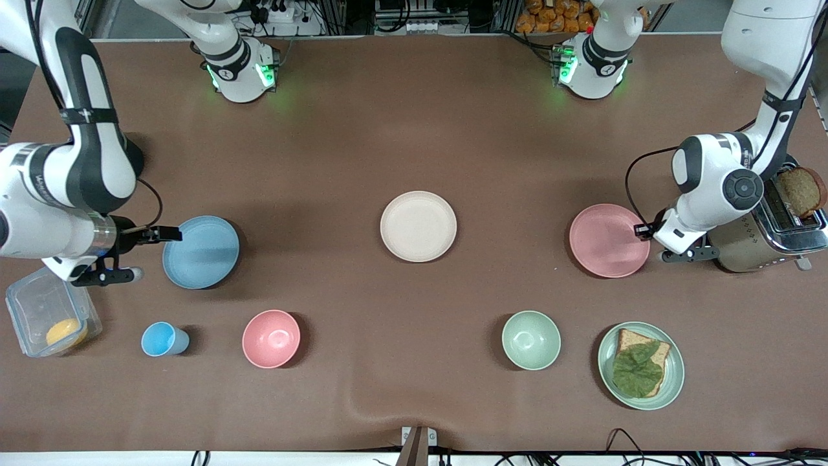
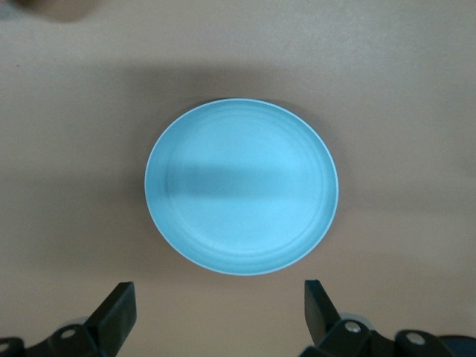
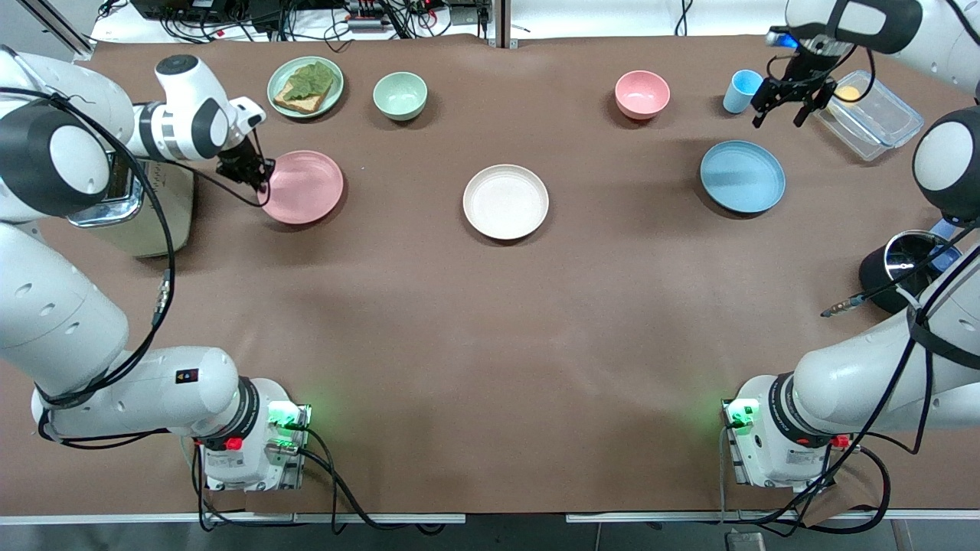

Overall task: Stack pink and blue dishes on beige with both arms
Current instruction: 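Grasp the pink plate with the left gripper while the right gripper reaches the blue plate, then carry the pink plate onto the beige plate with the left gripper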

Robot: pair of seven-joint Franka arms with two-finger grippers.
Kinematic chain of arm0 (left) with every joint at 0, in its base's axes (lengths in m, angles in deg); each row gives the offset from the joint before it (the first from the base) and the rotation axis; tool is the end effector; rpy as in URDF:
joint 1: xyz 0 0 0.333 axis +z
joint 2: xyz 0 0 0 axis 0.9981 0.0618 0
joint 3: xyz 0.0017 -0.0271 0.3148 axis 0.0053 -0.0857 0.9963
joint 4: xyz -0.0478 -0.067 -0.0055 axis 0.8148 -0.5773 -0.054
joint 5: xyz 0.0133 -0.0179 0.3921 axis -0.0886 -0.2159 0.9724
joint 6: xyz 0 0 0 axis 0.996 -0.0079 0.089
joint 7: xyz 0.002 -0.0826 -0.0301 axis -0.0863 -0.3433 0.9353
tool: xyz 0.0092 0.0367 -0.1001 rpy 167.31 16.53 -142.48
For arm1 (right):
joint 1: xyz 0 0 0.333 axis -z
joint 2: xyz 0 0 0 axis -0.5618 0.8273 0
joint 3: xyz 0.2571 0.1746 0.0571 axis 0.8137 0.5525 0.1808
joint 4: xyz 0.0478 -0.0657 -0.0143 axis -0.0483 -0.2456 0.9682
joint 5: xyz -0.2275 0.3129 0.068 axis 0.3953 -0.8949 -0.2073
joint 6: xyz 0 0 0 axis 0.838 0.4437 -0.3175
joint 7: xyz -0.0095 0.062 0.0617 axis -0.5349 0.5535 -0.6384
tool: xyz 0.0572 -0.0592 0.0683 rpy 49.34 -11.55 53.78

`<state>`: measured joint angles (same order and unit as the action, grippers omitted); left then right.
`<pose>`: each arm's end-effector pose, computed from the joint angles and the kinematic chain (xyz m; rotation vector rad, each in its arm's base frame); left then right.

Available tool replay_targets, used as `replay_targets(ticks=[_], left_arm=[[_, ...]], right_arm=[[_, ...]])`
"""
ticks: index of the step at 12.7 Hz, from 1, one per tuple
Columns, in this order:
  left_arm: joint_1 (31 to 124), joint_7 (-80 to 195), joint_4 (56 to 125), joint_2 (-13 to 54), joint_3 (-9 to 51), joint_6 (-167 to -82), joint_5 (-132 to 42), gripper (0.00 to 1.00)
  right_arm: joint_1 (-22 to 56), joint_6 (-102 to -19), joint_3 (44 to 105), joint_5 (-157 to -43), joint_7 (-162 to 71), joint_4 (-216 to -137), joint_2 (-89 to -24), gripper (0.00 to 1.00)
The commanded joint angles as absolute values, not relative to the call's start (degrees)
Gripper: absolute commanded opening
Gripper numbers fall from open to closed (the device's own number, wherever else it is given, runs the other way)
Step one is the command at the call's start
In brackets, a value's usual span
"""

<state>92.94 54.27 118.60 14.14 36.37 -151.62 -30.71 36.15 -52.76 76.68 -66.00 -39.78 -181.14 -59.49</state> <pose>0.5408 0.0357 0.2165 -3.1045 -0.0817 0.0794 0.6061 -0.0484 0.3327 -3.0442 -0.1140 0.4074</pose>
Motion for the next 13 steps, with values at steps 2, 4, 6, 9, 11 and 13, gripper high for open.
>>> replay_targets(ticks=[2, 4, 6, 9, 11, 13], left_arm=[[93.57, 55.38, 114.37, 8.80, 30.81, -145.98, -30.42, 0.00], [93.49, 60.19, 107.62, 8.52, 25.81, -136.85, -30.68, 0.00], [92.61, 68.78, 101.81, 9.57, 20.28, -131.82, -31.99, 0.00], [87.45, 85.56, 100.11, 11.51, 15.07, -131.71, -32.00, 0.00], [82.09, 92.44, 100.20, 12.38, 15.06, -131.88, -32.09, 0.00], [77.34, 98.07, 100.55, 13.71, 15.06, -132.41, -32.09, 0.00]], right_arm=[[36.73, -60.26, 77.05, -65.37, -36.95, -187.80, -59.91, 1.00], [37.08, -61.86, 76.96, -65.37, -36.77, -188.08, -57.10, 1.00], [37.87, -62.82, 76.96, -65.28, -35.54, -187.64, -55.34, 1.00], [40.41, -66.78, 76.96, -65.37, -30.45, -187.03, -51.91, 1.00], [40.68, -66.87, 76.87, -65.19, -29.91, -186.06, -50.50, 1.00], [42.17, -66.78, 76.96, -65.28, -27.20, -184.48, -48.31, 1.00]])
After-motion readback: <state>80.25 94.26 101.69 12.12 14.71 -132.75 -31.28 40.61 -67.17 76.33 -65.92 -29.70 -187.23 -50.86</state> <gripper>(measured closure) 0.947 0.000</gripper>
